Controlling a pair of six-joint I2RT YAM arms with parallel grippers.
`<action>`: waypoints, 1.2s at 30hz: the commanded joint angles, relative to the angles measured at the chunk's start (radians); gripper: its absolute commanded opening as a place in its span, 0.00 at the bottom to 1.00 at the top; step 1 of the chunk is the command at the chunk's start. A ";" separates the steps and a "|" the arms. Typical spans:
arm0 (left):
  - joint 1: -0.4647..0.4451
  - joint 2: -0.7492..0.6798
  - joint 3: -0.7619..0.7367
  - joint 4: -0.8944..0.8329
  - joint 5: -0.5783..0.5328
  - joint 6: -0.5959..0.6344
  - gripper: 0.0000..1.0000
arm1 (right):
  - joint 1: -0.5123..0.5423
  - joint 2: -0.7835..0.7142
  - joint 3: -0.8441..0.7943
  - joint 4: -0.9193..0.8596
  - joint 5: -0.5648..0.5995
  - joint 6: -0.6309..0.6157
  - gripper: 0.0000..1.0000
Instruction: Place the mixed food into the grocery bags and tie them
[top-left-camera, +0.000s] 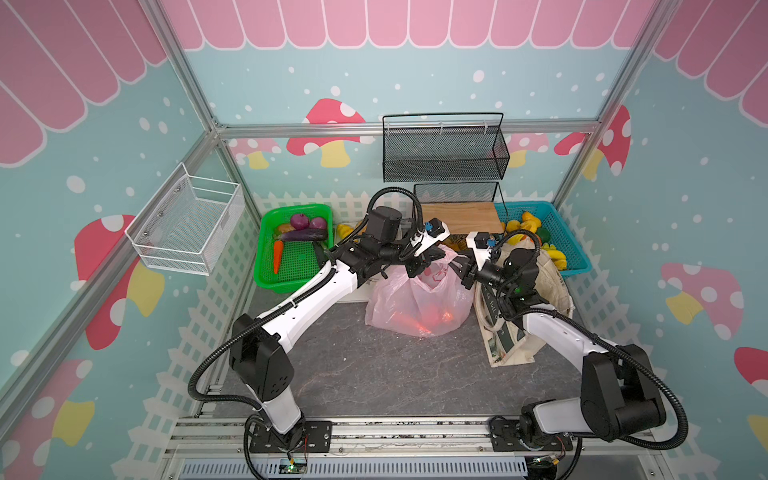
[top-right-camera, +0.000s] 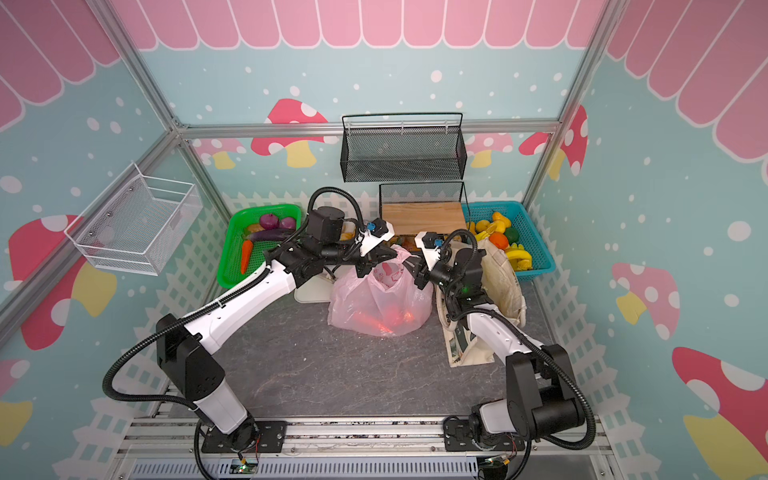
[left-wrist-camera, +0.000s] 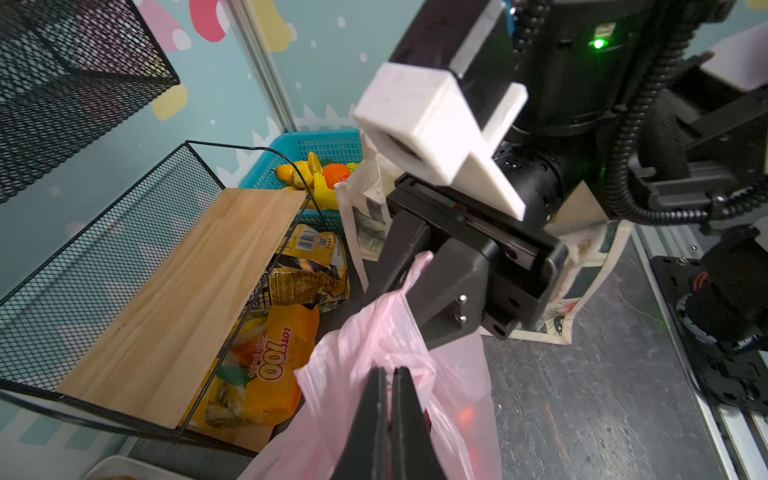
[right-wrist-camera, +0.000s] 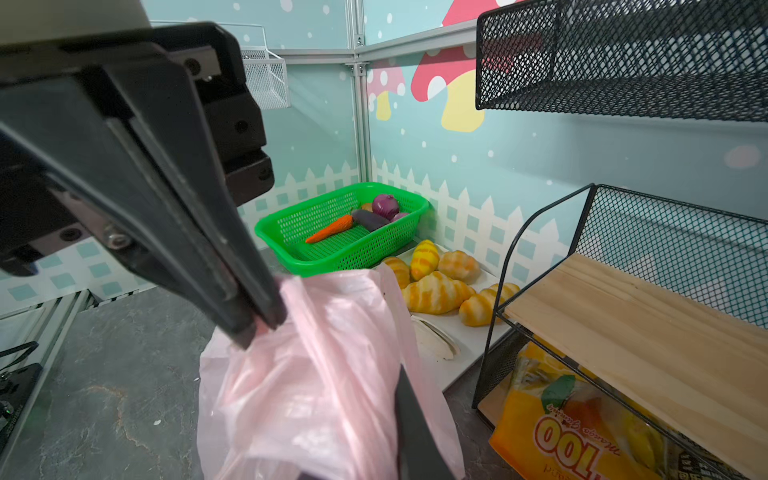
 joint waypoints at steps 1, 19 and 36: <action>0.010 -0.043 -0.032 0.094 -0.040 -0.032 0.00 | -0.002 -0.030 -0.012 0.032 0.004 -0.003 0.18; 0.002 -0.062 -0.271 0.362 -0.032 -0.181 0.00 | -0.002 -0.014 -0.001 0.043 0.032 0.012 0.27; -0.009 -0.044 -0.307 0.431 -0.026 -0.211 0.00 | -0.007 -0.100 0.022 -0.255 0.136 -0.195 0.54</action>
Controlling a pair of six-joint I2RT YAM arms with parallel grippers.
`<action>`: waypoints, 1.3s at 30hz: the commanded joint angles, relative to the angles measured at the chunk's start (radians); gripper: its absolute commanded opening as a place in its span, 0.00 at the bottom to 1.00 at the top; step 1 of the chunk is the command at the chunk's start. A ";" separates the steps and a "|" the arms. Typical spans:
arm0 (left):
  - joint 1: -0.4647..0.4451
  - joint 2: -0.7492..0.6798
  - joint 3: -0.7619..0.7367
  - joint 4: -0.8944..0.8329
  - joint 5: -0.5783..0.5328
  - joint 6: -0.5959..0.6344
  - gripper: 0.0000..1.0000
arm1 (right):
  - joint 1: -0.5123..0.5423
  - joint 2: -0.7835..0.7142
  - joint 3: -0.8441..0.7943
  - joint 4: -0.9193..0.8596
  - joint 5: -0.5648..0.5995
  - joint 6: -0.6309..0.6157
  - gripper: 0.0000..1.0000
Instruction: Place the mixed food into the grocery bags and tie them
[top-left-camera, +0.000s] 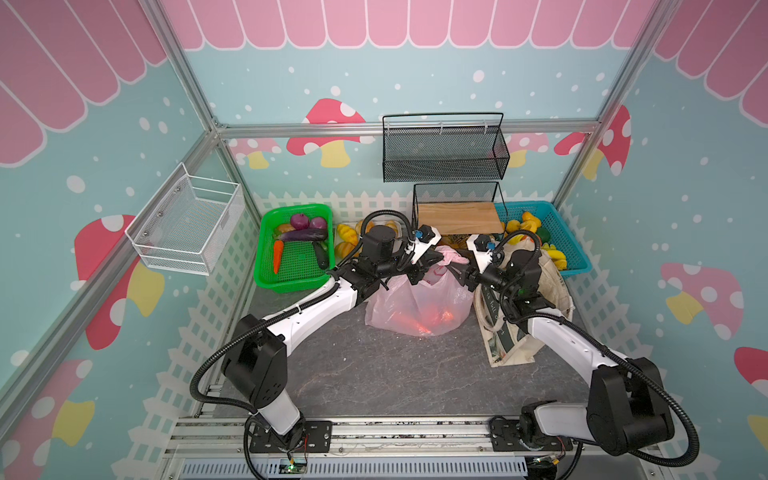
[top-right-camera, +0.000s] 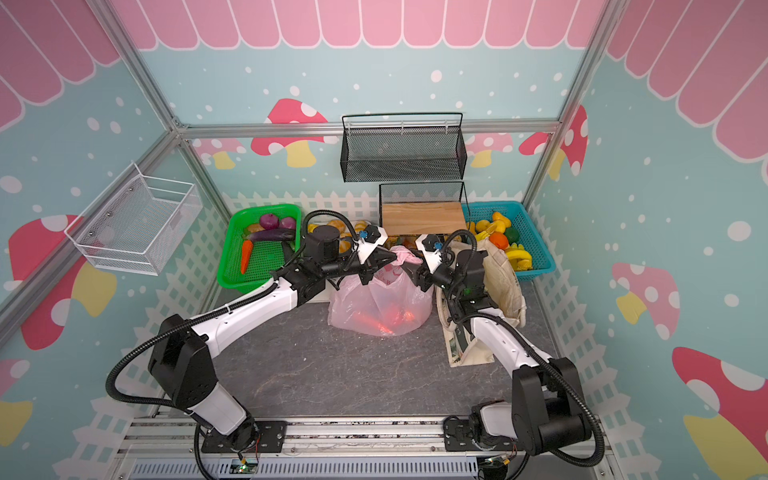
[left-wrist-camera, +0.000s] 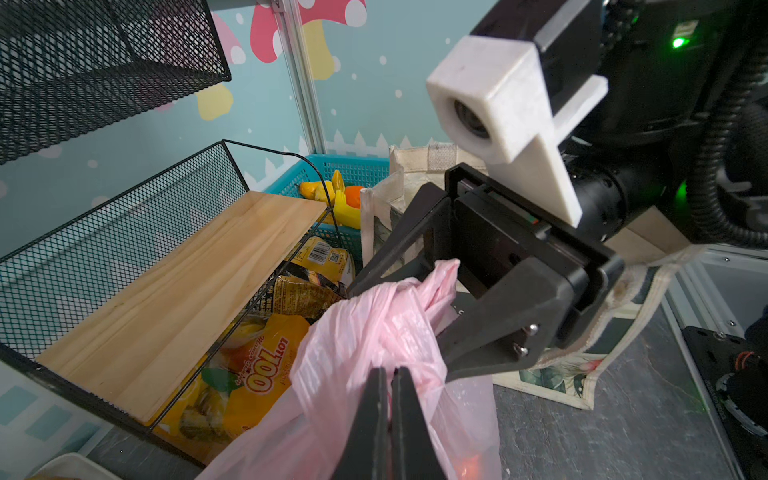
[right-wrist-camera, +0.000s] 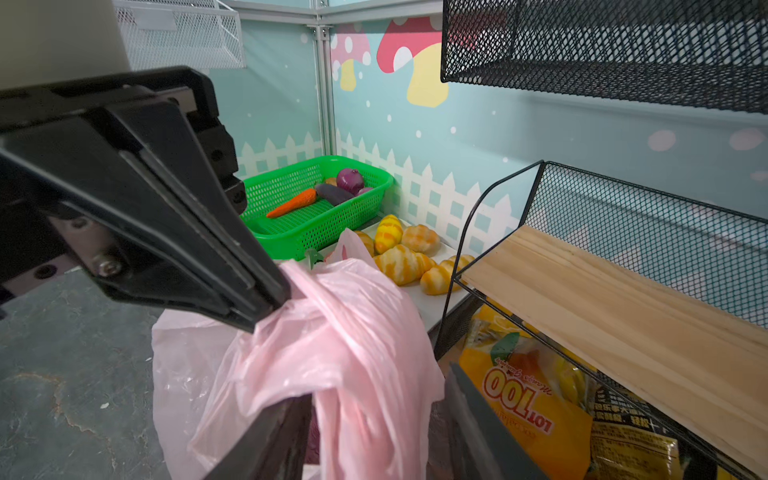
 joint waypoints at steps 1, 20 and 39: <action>-0.002 0.008 -0.020 0.020 0.000 0.000 0.00 | -0.009 -0.026 0.029 -0.079 0.013 -0.046 0.54; -0.005 0.005 -0.060 -0.008 -0.097 0.183 0.02 | -0.020 -0.009 0.088 -0.102 -0.045 0.033 0.15; -0.020 0.058 -0.026 -0.040 -0.168 0.336 0.04 | -0.037 0.003 0.117 -0.141 -0.120 0.019 0.47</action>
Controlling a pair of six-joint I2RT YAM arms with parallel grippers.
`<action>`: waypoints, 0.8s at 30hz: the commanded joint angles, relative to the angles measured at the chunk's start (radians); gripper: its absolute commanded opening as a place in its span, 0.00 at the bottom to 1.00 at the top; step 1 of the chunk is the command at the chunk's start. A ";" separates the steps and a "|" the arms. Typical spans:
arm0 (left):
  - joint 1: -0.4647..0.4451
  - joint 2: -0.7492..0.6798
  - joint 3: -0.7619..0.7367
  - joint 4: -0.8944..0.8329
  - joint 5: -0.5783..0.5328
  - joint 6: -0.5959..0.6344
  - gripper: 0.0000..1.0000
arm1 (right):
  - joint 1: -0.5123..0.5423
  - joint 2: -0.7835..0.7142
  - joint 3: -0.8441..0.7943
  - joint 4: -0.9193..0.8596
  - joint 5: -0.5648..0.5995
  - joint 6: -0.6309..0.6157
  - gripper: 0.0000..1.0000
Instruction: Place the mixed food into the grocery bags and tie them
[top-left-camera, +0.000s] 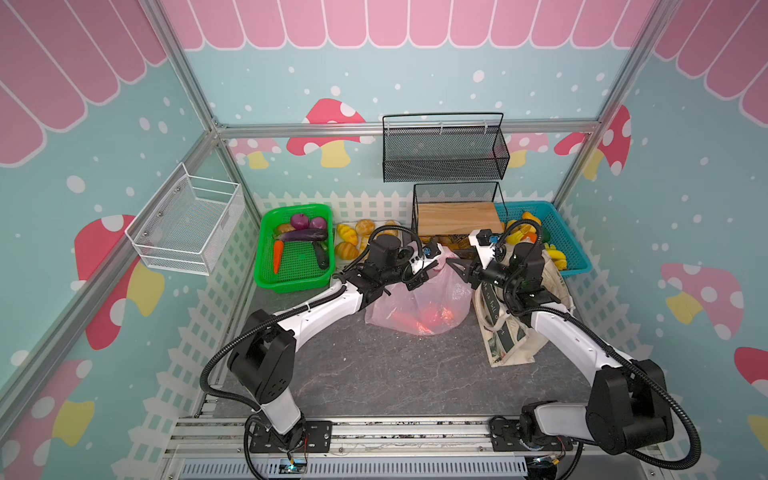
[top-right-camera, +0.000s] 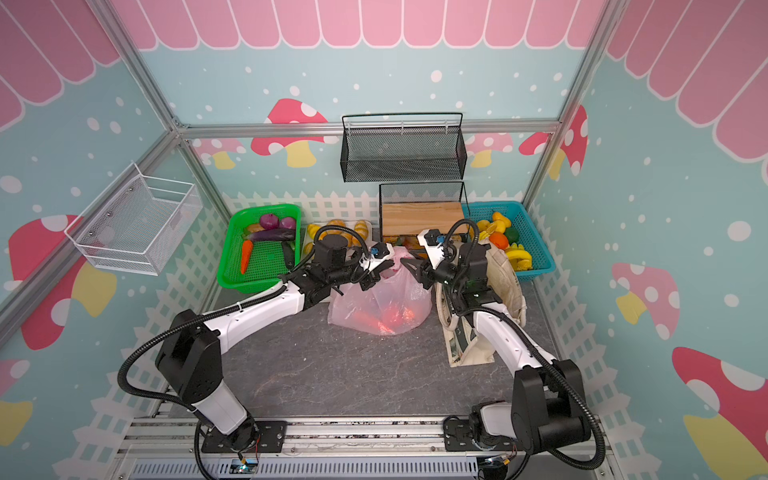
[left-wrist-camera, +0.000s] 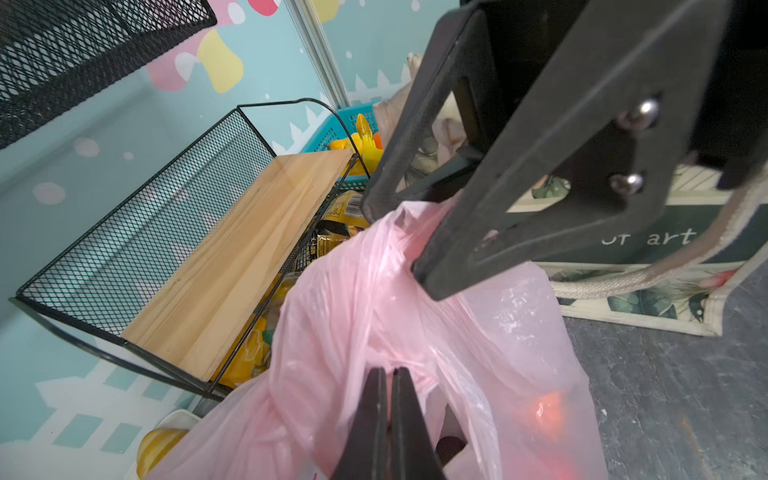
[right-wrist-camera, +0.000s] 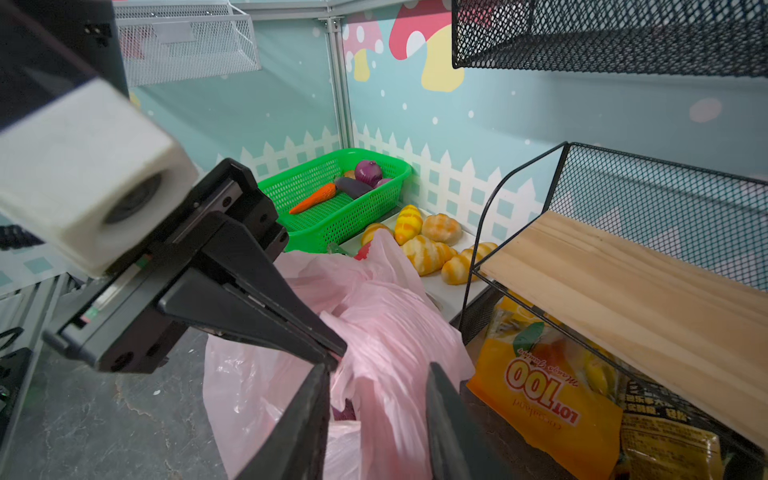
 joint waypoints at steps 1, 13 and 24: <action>-0.005 0.018 0.025 -0.018 -0.013 0.049 0.04 | -0.004 0.000 0.048 -0.017 -0.037 -0.012 0.49; -0.009 0.022 0.036 -0.021 -0.013 0.056 0.04 | 0.007 0.107 0.124 -0.019 -0.061 0.004 0.60; -0.012 0.025 0.036 -0.033 -0.038 0.078 0.04 | 0.018 0.174 0.165 -0.120 -0.034 -0.079 0.61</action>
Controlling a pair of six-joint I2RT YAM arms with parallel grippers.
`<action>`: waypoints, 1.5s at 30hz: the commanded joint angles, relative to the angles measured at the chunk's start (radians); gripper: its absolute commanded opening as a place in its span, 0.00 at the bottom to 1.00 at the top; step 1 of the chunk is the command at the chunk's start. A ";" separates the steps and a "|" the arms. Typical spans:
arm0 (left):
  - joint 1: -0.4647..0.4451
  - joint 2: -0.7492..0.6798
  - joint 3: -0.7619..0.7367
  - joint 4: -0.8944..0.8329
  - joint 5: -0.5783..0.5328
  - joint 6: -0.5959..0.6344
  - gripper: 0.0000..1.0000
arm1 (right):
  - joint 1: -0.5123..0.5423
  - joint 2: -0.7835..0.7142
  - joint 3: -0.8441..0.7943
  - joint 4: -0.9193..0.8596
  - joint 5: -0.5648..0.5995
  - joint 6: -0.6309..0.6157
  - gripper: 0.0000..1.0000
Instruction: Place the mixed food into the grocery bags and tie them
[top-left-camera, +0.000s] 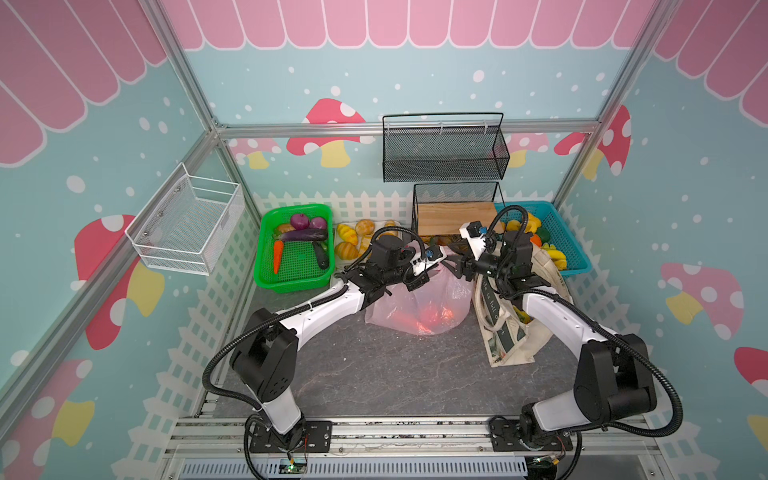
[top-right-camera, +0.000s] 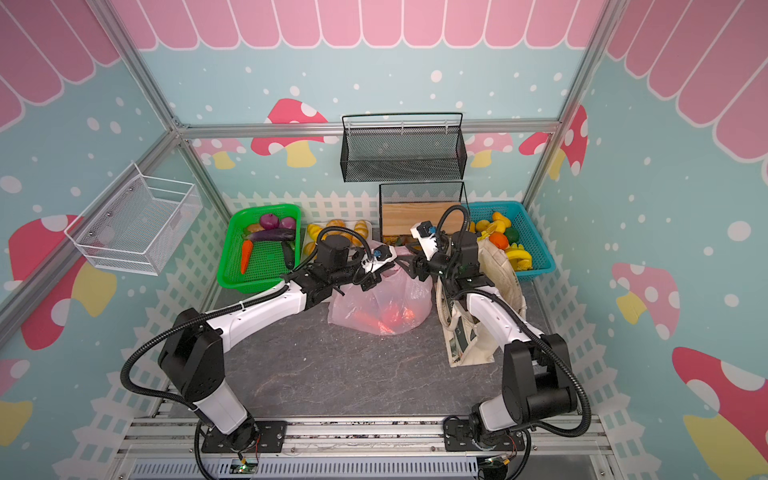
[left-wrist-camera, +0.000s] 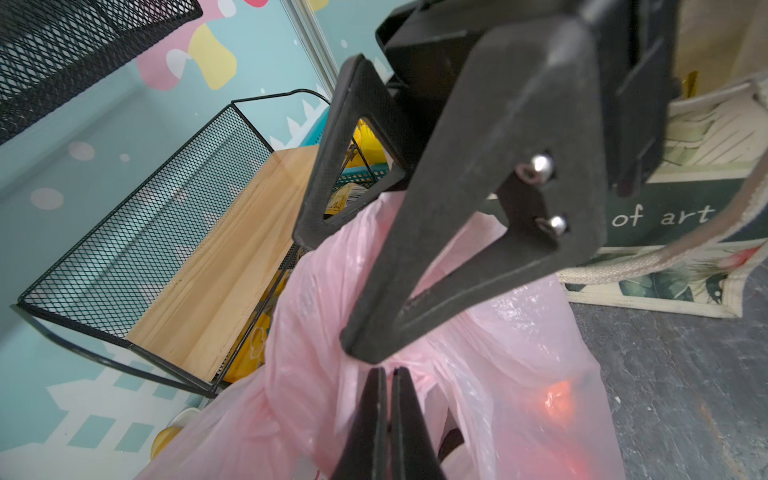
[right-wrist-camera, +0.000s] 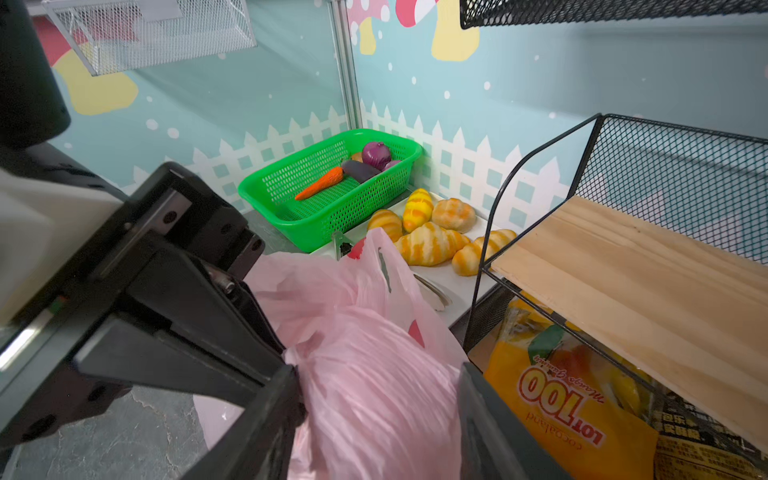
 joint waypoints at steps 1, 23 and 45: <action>-0.006 0.012 0.024 -0.018 -0.020 0.036 0.04 | 0.007 0.023 0.030 -0.037 -0.002 -0.052 0.59; 0.067 -0.221 0.039 -0.284 0.249 0.076 0.57 | 0.007 -0.100 -0.040 0.009 -0.019 -0.256 0.00; 0.097 0.107 0.556 -0.805 0.247 0.323 0.64 | 0.007 -0.131 -0.089 0.096 -0.101 -0.253 0.00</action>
